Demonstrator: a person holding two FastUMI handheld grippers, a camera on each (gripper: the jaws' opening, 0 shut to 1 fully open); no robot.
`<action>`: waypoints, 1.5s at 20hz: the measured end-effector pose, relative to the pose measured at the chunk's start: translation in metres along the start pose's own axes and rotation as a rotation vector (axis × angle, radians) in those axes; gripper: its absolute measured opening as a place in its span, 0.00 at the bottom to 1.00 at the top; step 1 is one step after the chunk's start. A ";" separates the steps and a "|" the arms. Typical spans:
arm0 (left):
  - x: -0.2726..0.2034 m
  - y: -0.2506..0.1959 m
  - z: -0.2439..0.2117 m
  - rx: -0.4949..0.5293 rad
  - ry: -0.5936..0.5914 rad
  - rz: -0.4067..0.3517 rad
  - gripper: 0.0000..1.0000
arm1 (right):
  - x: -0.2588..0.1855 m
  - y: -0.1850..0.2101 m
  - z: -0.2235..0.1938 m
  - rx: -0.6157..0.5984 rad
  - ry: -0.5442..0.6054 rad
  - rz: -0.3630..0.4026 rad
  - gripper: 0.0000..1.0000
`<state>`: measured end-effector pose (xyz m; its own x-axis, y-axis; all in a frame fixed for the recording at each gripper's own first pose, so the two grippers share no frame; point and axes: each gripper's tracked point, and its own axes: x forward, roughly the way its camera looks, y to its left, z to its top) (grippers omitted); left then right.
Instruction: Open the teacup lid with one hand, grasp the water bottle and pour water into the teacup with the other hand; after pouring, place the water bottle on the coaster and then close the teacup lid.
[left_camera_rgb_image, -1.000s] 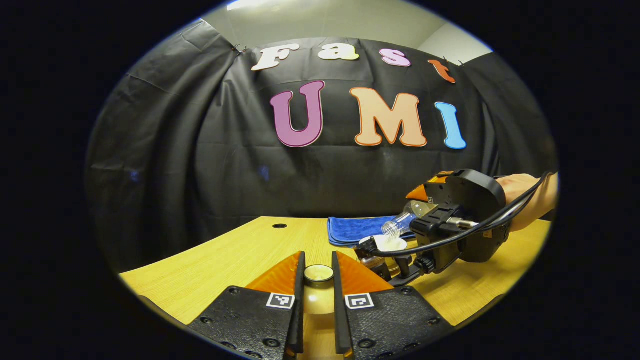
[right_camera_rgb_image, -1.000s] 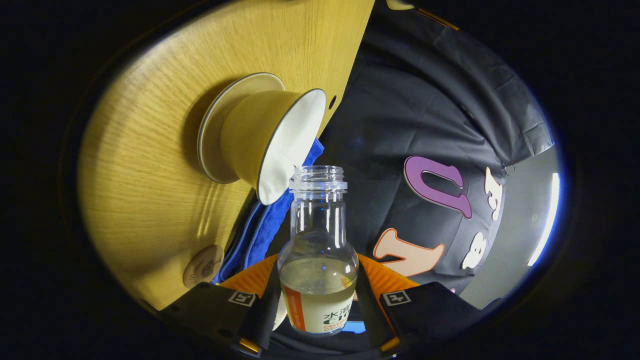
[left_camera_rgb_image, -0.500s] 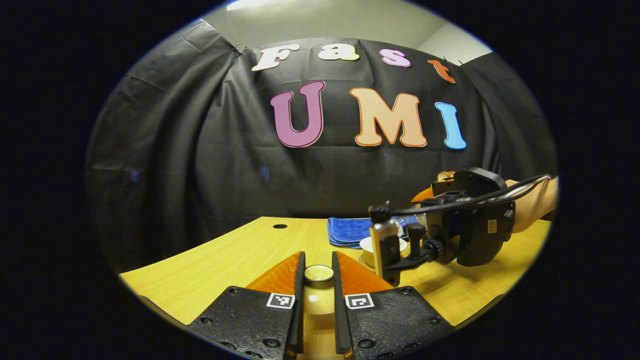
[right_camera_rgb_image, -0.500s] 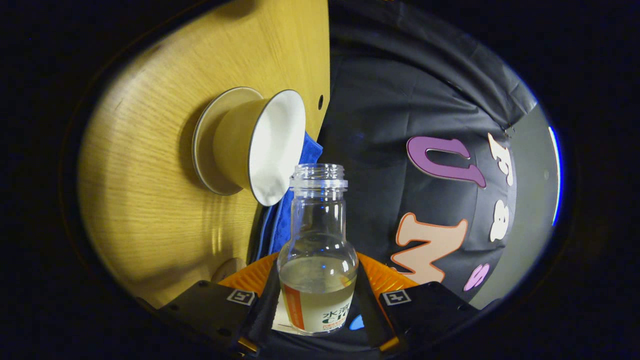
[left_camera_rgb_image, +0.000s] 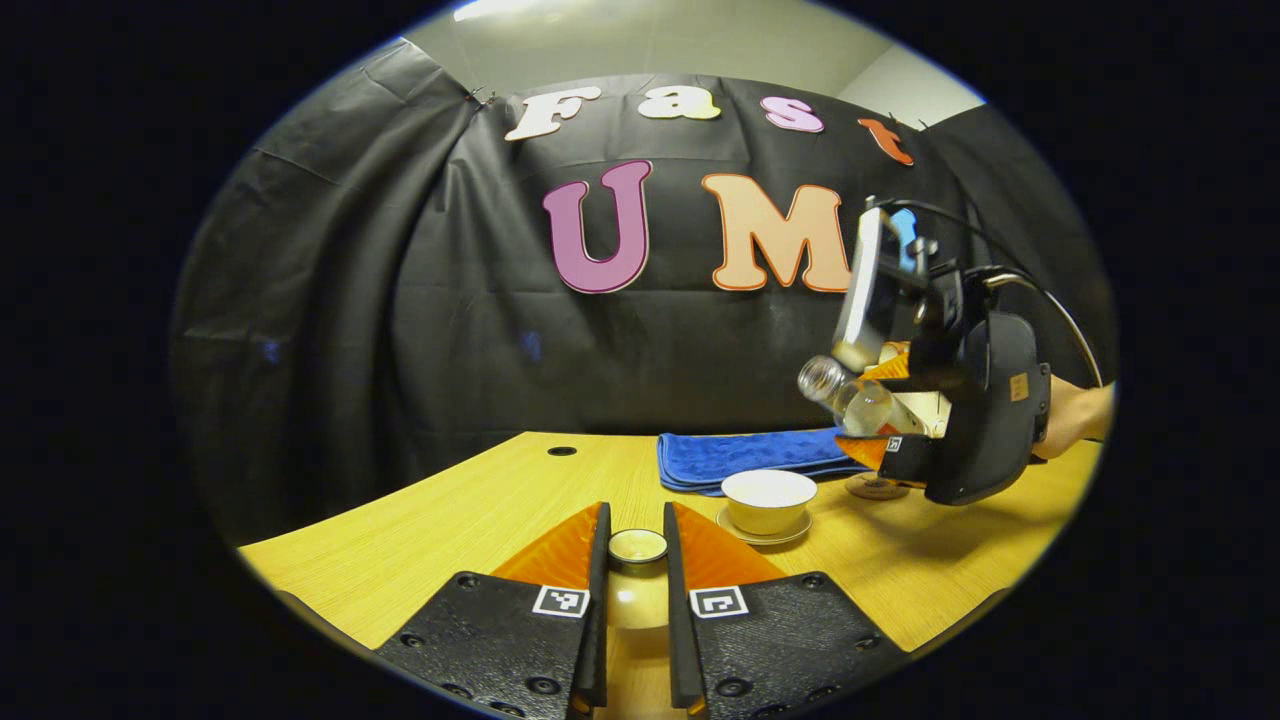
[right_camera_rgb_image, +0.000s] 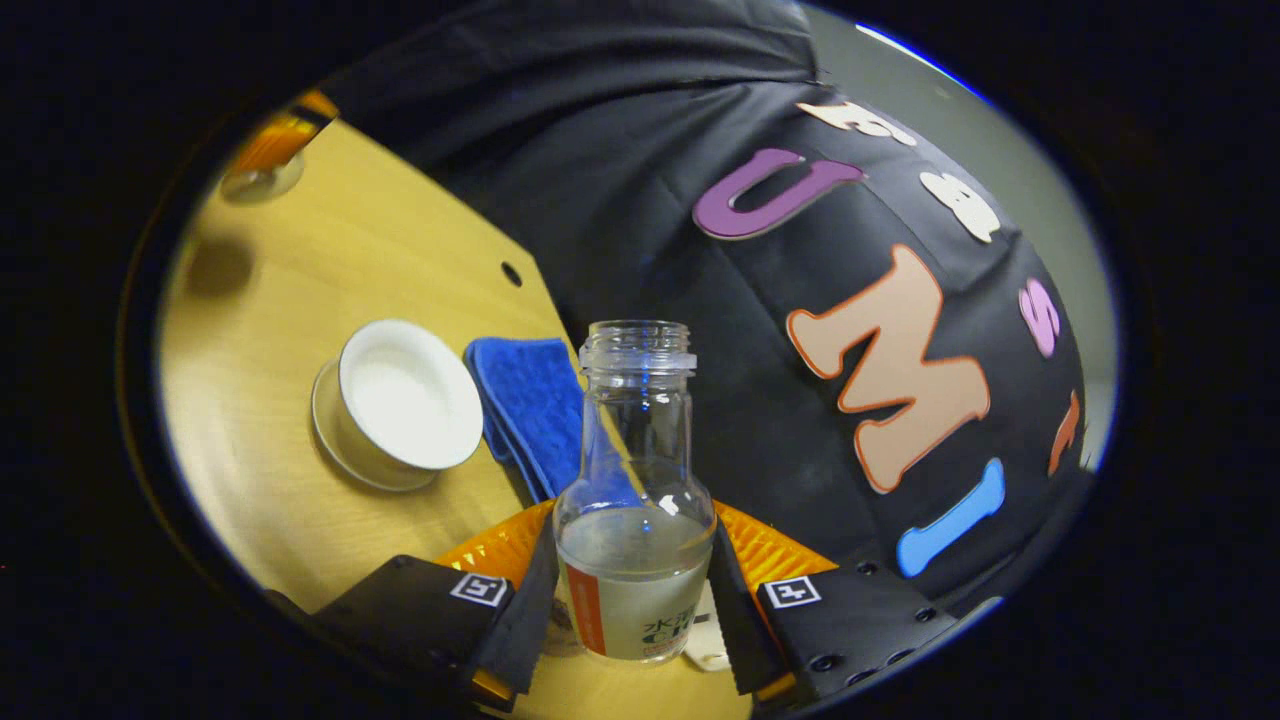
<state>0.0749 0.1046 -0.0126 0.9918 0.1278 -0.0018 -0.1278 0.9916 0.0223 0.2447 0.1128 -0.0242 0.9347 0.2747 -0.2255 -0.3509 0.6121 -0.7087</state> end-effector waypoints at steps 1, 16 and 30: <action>0.000 0.000 0.000 0.000 0.000 0.002 0.22 | -0.001 -0.002 -0.003 0.120 -0.019 0.009 0.75; 0.004 -0.001 -0.001 -0.002 0.002 0.025 0.22 | 0.029 -0.040 -0.091 0.941 0.043 -0.107 0.77; 0.005 -0.002 -0.002 -0.002 0.001 0.030 0.22 | 0.024 -0.030 -0.089 0.906 0.005 -0.146 0.80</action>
<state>0.0799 0.1035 -0.0146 0.9876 0.1572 -0.0019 -0.1571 0.9874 0.0207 0.2832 0.0351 -0.0675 0.9728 0.1471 -0.1788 -0.1376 0.9884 0.0643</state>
